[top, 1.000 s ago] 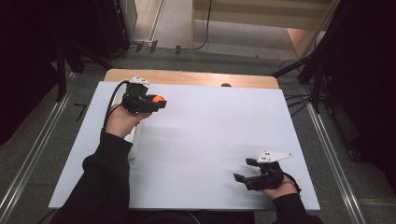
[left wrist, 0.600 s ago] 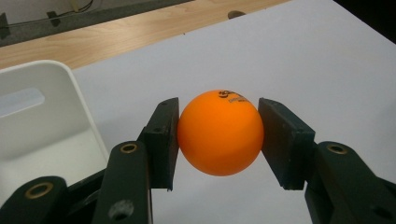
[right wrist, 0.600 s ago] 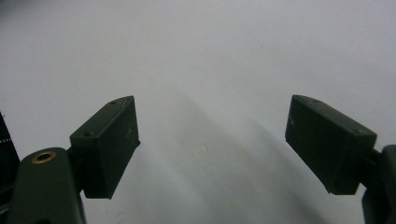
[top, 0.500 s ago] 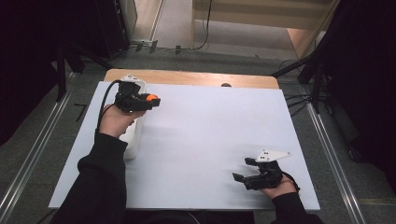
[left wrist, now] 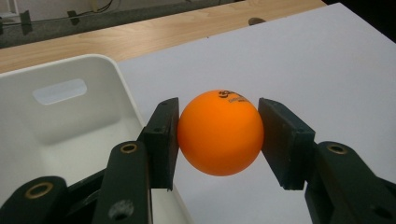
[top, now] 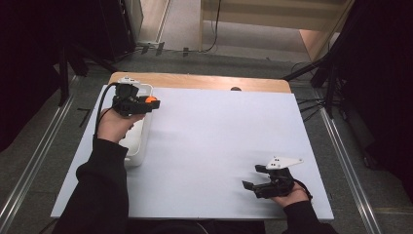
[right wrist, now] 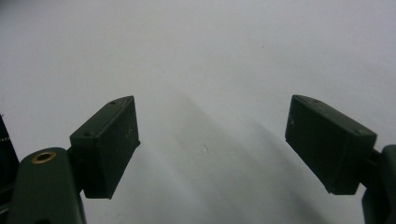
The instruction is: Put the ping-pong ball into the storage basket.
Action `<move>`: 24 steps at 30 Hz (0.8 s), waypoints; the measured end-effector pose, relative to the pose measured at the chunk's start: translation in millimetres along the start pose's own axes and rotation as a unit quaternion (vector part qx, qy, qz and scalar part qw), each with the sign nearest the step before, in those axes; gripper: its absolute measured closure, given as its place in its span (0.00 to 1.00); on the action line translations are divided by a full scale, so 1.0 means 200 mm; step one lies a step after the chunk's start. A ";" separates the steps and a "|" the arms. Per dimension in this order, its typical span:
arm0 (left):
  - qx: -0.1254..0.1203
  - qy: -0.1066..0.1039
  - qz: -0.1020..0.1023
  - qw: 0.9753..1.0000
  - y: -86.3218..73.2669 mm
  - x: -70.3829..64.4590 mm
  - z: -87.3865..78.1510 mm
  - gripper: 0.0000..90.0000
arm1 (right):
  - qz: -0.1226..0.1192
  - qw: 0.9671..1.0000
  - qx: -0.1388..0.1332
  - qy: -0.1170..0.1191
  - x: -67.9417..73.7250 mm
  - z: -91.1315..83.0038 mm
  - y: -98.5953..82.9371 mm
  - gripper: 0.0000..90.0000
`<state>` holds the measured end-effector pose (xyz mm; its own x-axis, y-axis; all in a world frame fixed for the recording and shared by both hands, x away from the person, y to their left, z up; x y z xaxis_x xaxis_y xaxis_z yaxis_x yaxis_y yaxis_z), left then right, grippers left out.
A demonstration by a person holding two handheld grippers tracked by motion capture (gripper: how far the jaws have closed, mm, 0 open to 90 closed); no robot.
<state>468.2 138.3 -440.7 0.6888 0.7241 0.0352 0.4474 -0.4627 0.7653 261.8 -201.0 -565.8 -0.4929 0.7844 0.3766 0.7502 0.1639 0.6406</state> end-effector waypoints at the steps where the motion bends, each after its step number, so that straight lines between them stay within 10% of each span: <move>1: -0.001 0.001 -0.005 1.000 0.00 0.00 0.00 0.57 | -0.001 1.000 -0.001 0.000 0.00 0.00 0.00 0.18; 24: 0.007 0.050 -0.032 0.998 -0.06 0.16 -0.04 0.57 | -0.002 1.000 0.003 -0.001 0.00 0.00 0.00 0.18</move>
<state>479.9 170.7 -443.8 0.5988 0.7993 0.0508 0.4971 -0.4206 0.7590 261.8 -200.6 -566.8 -0.4946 0.7853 0.3724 0.7509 0.1703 0.6381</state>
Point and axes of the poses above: each handheld gripper's, and its own axes: z roughly forward along the jaws, y roughly out of its top, x roughly to its left, the point moved 9 cm from there along z, roughly forward along the jaws, and after that the axes turned 13 degrees about z, right-handed, at the moved point
